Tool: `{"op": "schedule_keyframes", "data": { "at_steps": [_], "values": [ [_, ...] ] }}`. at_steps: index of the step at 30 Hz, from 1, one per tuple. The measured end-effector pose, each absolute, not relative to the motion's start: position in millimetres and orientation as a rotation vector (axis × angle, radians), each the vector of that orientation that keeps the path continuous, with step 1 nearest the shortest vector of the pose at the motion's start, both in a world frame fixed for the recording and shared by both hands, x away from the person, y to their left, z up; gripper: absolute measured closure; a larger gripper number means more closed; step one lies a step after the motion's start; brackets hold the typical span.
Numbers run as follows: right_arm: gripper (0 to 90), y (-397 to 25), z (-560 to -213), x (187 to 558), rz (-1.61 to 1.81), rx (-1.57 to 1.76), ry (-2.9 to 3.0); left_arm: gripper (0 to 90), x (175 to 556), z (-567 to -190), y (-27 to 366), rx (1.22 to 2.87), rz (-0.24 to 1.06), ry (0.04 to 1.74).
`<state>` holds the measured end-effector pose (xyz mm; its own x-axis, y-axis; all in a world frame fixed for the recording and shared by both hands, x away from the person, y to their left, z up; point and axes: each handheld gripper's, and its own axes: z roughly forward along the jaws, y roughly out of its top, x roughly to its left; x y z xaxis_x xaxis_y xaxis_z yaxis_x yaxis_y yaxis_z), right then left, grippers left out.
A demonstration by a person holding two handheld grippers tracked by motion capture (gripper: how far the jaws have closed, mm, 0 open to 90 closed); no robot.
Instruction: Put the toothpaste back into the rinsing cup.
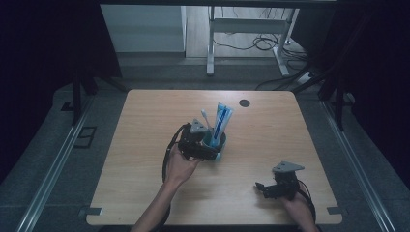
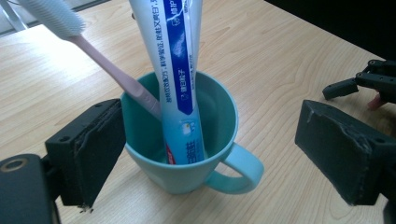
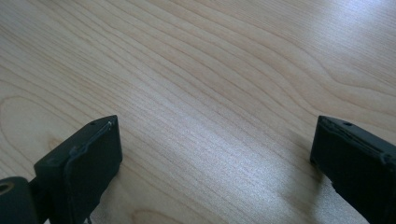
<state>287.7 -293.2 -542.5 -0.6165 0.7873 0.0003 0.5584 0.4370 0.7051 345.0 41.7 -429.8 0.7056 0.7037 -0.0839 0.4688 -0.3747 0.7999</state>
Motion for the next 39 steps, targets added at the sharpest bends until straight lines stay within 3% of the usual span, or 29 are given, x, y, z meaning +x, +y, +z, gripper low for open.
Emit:
{"op": "schedule_keyframes", "data": {
  "at_steps": [39],
  "values": [
    [2.1, -293.1, -542.6, 287.7, 0.977, 1.152, 2.364, 1.9, 313.7, -438.1, 90.7, 2.083, 0.396, 0.911]
  ]
}}
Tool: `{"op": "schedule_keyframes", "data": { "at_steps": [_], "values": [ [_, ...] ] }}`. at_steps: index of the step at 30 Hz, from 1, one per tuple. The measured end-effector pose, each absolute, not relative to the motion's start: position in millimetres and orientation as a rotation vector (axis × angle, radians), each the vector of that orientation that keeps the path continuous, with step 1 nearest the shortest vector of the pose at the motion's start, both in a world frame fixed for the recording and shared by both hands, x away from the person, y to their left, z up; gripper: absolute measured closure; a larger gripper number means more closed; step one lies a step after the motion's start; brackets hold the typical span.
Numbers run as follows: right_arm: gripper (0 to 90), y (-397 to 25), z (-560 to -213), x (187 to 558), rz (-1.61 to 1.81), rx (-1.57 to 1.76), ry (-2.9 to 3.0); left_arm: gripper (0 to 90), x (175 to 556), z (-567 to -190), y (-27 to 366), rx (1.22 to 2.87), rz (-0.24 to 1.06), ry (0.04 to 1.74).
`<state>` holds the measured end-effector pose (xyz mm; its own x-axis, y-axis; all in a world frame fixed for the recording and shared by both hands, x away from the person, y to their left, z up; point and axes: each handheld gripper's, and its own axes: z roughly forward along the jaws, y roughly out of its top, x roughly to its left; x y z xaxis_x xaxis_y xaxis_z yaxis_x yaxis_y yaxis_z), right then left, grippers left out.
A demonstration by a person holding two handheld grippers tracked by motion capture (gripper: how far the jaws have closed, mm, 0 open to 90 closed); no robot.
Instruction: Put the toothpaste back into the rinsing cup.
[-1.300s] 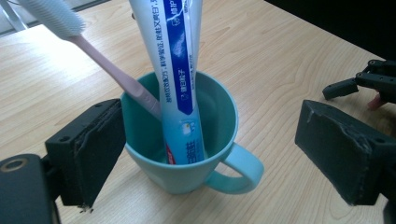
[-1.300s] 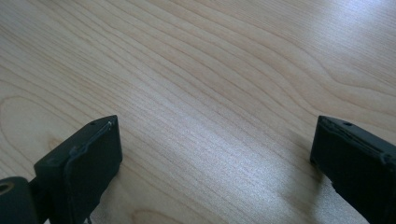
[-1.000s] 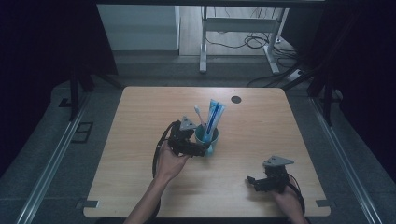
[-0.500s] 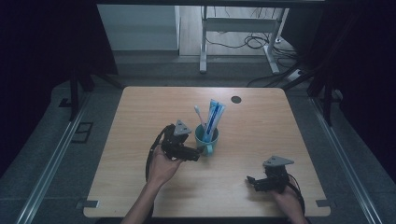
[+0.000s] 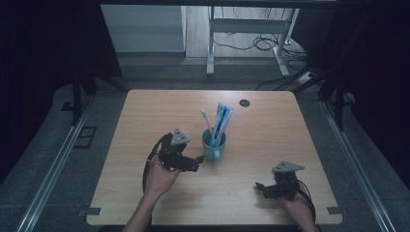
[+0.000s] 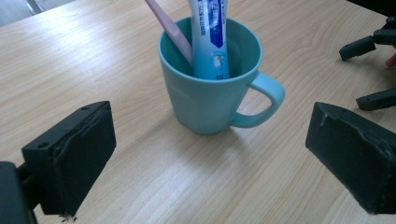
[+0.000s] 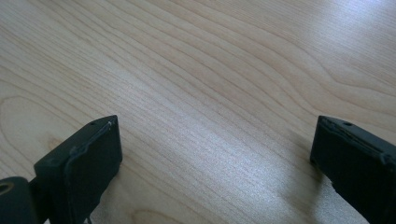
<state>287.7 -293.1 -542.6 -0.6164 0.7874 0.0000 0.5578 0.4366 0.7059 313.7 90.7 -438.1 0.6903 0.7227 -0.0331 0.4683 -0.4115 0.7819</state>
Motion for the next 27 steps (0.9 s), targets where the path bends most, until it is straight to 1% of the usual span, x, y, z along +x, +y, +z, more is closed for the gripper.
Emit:
{"op": "schedule_keyframes", "data": {
  "at_steps": [27],
  "values": [
    [2.4, -292.9, -542.7, 287.2, 0.98, 1.156, 2.362, 0.0, 291.3, -461.7, 122.3, 2.087, 0.415, 0.963]
  ]
}}
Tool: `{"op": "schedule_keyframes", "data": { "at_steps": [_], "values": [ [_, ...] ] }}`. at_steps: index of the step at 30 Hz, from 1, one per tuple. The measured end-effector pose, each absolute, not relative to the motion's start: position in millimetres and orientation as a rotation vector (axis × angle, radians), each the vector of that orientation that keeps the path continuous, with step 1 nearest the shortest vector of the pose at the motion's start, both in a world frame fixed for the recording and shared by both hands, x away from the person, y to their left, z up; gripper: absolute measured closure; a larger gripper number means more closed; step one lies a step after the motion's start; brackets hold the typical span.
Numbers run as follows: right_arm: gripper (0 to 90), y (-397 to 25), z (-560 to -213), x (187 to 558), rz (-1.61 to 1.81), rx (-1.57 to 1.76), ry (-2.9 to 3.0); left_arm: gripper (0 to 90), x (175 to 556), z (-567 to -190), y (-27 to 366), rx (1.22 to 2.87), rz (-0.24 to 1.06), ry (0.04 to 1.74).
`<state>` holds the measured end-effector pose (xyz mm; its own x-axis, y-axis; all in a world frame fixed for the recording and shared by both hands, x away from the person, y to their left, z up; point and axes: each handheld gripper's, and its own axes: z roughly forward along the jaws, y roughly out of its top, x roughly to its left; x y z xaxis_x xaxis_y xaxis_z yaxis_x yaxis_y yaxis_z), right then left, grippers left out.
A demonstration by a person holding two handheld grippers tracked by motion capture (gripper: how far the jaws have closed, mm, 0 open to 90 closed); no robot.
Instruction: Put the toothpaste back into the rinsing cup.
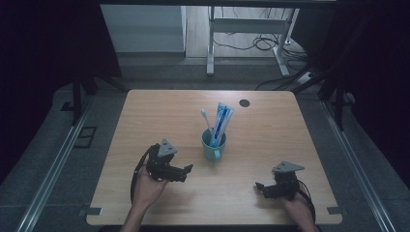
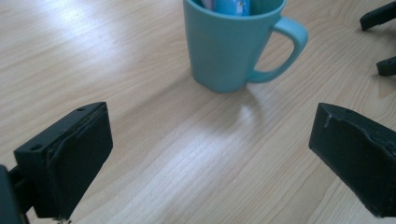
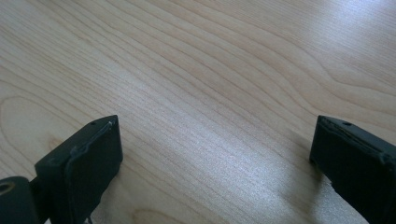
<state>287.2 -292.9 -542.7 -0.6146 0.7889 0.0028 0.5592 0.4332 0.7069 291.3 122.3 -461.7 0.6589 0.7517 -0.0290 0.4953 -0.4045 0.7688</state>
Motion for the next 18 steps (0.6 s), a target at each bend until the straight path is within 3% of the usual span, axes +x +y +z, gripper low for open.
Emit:
{"op": "schedule_keyframes", "data": {
  "at_steps": [18],
  "values": [
    [2.5, -292.7, -542.5, 286.4, 0.974, 1.166, 2.36, 0.0, 277.7, -494.8, 135.8, 2.099, 0.41, 1.005]
  ]
}}
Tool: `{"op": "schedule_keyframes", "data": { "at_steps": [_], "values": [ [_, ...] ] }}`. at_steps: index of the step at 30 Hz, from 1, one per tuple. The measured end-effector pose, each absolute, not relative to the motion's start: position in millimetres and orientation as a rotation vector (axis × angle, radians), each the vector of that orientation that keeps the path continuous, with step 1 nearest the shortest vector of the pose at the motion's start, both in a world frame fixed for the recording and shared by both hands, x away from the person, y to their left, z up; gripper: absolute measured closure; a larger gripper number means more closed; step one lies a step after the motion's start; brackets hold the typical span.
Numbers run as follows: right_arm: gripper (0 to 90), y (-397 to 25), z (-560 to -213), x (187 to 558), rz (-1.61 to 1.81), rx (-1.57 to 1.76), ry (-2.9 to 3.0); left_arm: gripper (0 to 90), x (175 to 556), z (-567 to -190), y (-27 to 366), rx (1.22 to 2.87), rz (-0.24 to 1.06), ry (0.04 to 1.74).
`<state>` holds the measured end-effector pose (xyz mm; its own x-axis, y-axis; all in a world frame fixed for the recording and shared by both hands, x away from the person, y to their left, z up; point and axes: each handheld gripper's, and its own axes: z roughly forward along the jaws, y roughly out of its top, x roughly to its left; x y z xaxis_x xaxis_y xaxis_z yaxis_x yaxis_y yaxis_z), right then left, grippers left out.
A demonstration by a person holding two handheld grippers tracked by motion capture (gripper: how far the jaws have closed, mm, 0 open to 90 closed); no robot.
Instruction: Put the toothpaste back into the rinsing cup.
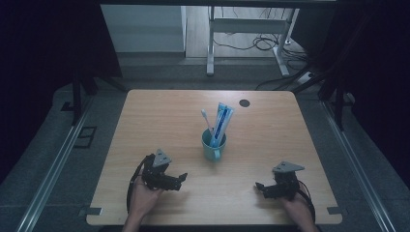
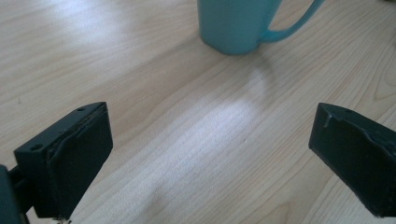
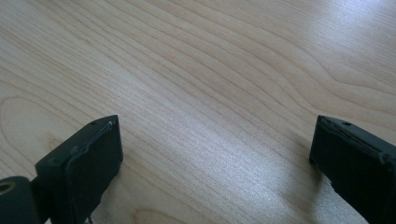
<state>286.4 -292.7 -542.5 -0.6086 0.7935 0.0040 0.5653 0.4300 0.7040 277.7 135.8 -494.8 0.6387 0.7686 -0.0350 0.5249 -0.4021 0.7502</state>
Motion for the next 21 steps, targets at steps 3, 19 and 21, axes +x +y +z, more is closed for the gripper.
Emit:
{"op": "schedule_keyframes", "data": {
  "at_steps": [3, 19, 21],
  "values": [
    [2.5, -292.8, -542.5, 286.5, 0.975, 1.164, 2.359, 0.0, 276.1, -501.6, 135.4, 2.103, 0.41, 1.013],
    [2.5, -292.8, -542.6, 286.5, 0.976, 1.162, 2.358, 0.0, 268.7, -536.7, 130.5, 2.162, 0.405, 1.038],
    [2.5, -292.7, -542.6, 286.5, 0.976, 1.163, 2.358, 0.0, 268.5, -540.3, 129.7, 2.175, 0.405, 1.038]
  ]
}}
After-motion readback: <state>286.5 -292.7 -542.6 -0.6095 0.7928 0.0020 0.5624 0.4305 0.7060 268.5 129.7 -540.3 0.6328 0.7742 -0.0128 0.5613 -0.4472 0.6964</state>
